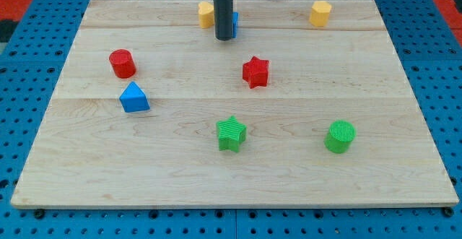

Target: Move the blue cube to the bottom left of the yellow hexagon

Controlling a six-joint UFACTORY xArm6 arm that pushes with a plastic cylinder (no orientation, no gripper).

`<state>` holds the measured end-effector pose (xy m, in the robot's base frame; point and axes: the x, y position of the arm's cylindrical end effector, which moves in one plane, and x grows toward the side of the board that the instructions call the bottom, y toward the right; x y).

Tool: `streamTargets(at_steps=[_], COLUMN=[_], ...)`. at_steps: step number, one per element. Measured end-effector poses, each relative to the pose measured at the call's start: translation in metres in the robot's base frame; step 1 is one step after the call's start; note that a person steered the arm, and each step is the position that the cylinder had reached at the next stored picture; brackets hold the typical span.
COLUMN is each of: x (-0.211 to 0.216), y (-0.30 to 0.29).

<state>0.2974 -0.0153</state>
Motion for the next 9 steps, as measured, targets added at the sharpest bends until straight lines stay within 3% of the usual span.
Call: streamTargets(at_steps=[4,6,9], x=[-0.027,-0.048,-0.038], y=[-0.042,0.010,0.076])
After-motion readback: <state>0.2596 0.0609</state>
